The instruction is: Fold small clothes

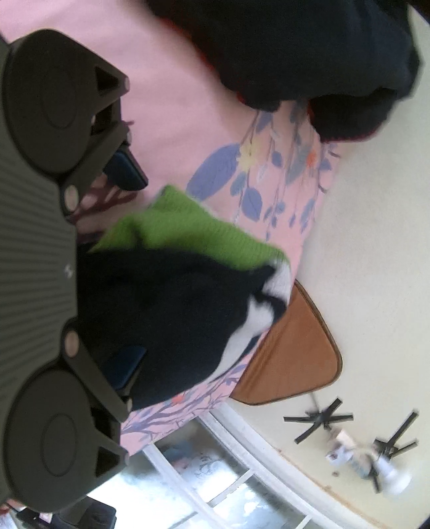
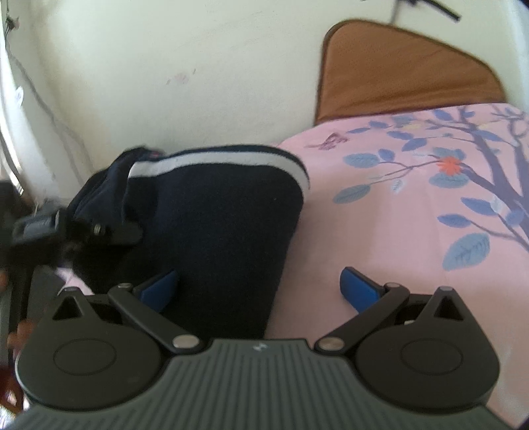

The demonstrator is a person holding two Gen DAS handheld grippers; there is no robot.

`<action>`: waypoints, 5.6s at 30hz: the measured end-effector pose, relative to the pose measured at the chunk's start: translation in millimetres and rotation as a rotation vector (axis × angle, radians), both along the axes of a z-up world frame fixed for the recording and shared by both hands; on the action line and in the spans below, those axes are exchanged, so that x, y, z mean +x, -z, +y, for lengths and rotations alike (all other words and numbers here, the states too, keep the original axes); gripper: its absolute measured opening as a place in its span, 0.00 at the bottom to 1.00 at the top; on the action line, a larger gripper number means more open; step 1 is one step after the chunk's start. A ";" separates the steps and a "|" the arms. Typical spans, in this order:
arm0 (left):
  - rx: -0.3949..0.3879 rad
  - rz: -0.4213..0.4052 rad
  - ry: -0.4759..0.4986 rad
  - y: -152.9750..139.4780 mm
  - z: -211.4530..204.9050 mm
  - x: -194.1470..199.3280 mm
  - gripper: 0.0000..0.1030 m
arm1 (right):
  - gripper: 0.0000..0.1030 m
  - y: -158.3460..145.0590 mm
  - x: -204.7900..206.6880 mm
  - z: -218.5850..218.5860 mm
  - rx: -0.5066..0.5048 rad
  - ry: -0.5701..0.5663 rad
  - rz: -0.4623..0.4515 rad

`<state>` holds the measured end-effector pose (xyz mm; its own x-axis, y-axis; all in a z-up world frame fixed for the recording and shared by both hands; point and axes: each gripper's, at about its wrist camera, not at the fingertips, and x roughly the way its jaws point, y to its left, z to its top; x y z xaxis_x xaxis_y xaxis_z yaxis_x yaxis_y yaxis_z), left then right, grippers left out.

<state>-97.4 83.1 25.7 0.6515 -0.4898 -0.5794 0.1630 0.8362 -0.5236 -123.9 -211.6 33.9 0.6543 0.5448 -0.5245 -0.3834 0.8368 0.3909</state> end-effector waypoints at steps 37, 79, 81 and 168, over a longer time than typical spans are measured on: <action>0.440 -0.164 0.113 -34.6 -286.7 190.9 0.77 | 0.85 -25.7 179.0 -121.7 -0.414 0.464 -0.109; 0.579 -0.325 -0.211 -26.6 -106.9 -56.0 1.00 | 1.00 -51.0 -45.8 34.6 -0.474 0.293 -0.041; 0.582 -0.325 -0.215 -28.1 -104.8 -59.9 1.00 | 1.00 -49.5 -51.7 39.2 -0.480 0.266 -0.033; 0.679 -0.403 0.014 -77.3 -172.6 -112.6 1.00 | 1.00 -76.7 -65.5 -59.4 -0.362 0.448 0.102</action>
<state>-210.0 -89.5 103.0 0.8712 -0.1229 -0.4753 0.2442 0.9484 0.2024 -189.5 -271.1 110.6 0.7162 0.0012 -0.6979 0.0627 0.9959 0.0660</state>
